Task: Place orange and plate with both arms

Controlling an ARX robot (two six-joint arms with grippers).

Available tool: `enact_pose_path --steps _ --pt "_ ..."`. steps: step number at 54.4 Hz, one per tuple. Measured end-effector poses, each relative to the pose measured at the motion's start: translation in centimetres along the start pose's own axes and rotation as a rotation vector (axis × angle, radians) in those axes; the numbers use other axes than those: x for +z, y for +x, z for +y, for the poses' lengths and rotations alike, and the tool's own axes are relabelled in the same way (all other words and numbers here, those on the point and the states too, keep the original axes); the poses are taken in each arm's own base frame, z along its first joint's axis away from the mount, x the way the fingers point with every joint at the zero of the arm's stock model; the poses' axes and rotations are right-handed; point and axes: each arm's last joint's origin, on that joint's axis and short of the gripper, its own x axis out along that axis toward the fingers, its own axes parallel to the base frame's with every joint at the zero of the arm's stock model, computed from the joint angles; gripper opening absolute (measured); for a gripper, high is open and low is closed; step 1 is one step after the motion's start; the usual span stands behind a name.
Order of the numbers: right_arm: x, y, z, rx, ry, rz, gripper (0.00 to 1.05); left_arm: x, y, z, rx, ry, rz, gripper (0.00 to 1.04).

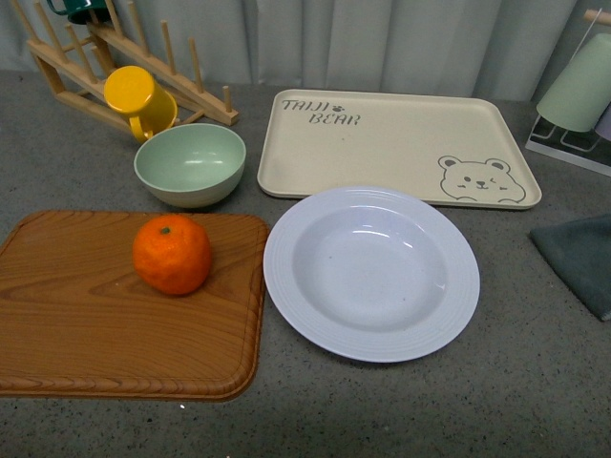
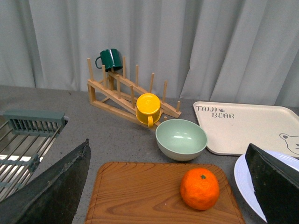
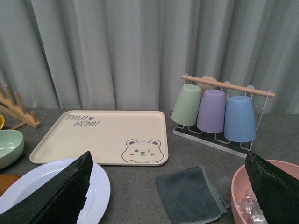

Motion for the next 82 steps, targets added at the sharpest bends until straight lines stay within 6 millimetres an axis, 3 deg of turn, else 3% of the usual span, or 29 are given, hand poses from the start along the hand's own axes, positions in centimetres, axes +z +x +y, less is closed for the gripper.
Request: enact_pose_path --steps 82 --pt "0.0 0.0 0.0 0.0 0.0 0.0 0.96 0.0 0.0 0.0 0.0 0.0 0.0 0.98"
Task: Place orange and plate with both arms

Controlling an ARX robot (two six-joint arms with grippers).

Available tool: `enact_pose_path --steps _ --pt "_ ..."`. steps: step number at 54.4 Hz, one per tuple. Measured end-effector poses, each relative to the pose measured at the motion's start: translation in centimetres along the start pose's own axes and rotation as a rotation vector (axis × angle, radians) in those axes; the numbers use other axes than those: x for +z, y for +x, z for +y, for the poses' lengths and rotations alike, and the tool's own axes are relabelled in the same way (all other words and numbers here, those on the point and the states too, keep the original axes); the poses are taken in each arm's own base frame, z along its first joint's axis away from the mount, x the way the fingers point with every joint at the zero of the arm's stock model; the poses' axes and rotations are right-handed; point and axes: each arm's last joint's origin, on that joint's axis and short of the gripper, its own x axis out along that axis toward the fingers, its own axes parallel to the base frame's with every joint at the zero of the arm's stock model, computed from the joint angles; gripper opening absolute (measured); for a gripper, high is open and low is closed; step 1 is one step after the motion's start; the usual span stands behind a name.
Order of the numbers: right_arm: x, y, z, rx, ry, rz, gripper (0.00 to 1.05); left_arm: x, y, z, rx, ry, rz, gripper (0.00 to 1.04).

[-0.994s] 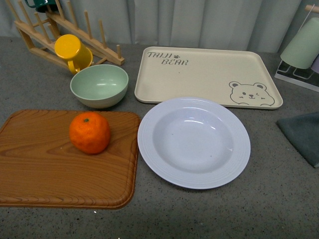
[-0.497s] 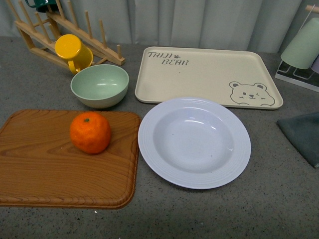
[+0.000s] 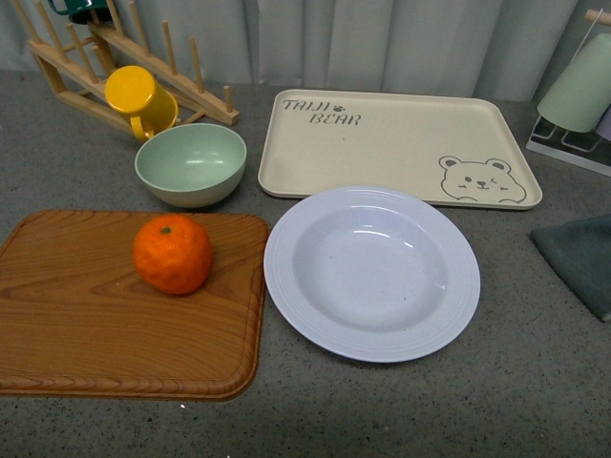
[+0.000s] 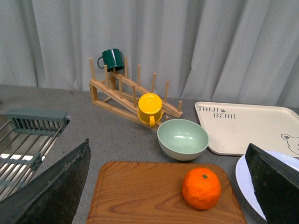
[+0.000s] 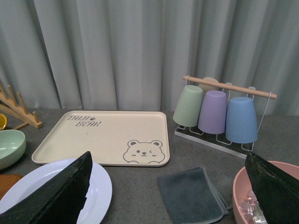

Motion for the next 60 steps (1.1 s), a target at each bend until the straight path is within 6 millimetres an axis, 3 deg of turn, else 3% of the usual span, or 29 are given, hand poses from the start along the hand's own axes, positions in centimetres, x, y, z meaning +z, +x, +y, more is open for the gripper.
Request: enact_pose_path --steps 56,60 --pt "0.0 0.0 0.0 0.0 0.0 0.0 0.96 0.0 0.0 0.0 0.0 0.0 0.0 0.98" --pt "0.0 0.0 0.0 0.0 0.0 0.0 0.96 -0.12 0.12 -0.01 0.126 -0.044 0.015 0.98"
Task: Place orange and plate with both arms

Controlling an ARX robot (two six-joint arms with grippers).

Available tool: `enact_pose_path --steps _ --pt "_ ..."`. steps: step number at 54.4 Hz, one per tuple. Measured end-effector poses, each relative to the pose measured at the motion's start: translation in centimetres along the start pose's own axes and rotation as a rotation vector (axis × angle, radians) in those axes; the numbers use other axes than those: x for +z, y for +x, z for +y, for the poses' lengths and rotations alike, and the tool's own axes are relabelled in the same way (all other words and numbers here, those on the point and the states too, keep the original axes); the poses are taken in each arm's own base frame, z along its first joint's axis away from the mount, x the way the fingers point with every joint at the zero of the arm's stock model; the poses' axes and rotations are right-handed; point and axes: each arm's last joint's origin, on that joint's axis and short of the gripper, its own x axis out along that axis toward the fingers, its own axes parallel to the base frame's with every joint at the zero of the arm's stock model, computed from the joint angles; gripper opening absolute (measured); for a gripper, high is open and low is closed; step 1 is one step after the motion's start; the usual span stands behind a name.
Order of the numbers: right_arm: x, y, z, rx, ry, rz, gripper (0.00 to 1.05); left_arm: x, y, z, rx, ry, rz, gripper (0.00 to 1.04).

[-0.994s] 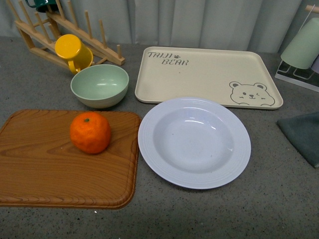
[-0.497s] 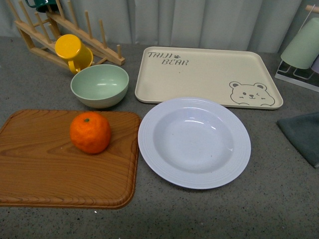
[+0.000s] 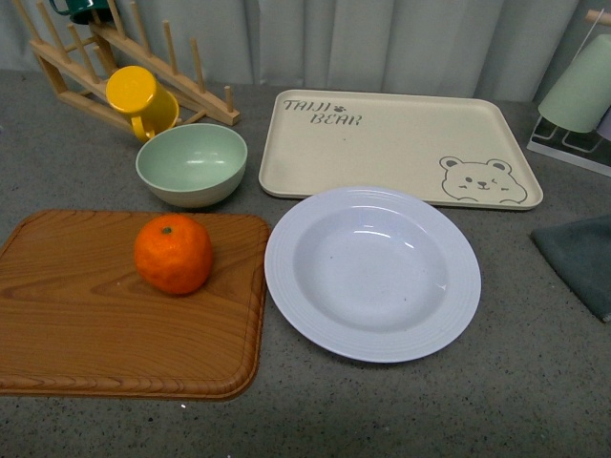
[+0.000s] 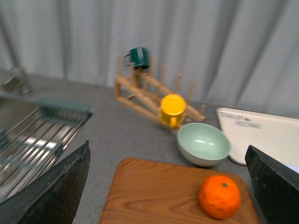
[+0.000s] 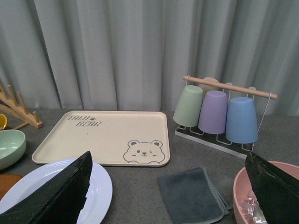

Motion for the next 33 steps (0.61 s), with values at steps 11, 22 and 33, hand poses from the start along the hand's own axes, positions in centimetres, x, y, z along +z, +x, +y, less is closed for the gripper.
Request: enact_pose_path --steps 11,22,33 --pt "0.0 0.0 0.0 0.0 0.0 0.0 0.96 -0.5 1.4 0.3 0.164 -0.101 0.07 0.98" --pt "0.0 0.0 0.0 -0.001 0.0 0.0 0.96 1.0 5.0 -1.0 0.081 -0.154 0.086 0.98" --pt "0.0 0.0 0.0 -0.001 0.0 0.0 0.96 -0.4 10.1 -3.2 -0.034 -0.143 0.251 0.98"
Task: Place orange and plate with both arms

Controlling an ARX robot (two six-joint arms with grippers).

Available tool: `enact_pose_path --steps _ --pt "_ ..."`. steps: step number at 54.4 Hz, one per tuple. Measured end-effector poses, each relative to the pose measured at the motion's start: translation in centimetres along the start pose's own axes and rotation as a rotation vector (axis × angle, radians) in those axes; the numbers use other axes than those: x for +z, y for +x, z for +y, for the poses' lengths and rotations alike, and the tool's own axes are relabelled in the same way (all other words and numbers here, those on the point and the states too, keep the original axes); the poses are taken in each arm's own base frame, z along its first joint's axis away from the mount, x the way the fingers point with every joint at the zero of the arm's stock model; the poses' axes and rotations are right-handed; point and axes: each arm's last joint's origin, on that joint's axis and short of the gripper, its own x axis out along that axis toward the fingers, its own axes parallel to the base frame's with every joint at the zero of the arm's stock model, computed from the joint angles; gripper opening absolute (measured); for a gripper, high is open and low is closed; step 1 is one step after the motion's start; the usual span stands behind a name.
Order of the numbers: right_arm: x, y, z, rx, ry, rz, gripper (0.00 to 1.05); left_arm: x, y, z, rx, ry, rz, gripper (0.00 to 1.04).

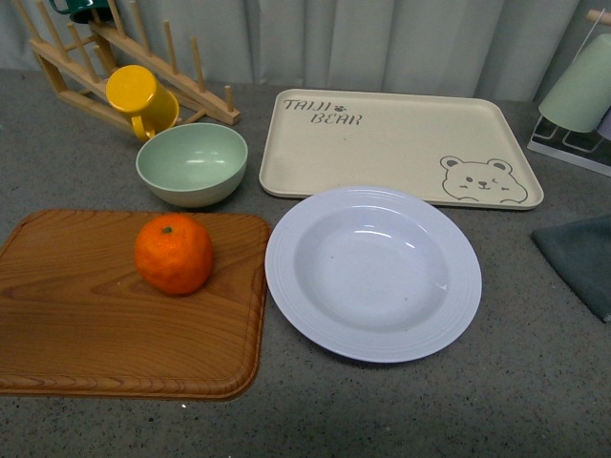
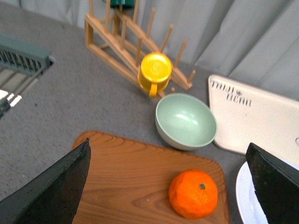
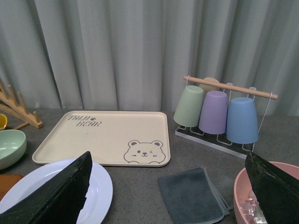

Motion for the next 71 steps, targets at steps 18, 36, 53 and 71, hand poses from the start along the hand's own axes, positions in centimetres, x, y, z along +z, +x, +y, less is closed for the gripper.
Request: enact_pose_path --steps 18,36,53,71 --pt "0.0 0.0 0.0 0.0 0.0 0.0 0.96 -3.6 6.7 -2.0 -0.114 0.021 0.264 0.98" --pt "0.0 0.0 0.0 0.0 0.0 0.0 0.96 -5.9 10.3 -3.0 -0.174 0.027 0.374 0.98" --pt "0.0 0.0 0.0 0.0 0.0 0.0 0.96 -7.7 12.0 -3.4 -0.191 0.034 0.439 0.98" --pt "0.0 0.0 0.0 0.0 0.0 0.0 0.96 -10.0 13.5 -3.4 -0.197 0.05 0.516 0.95"
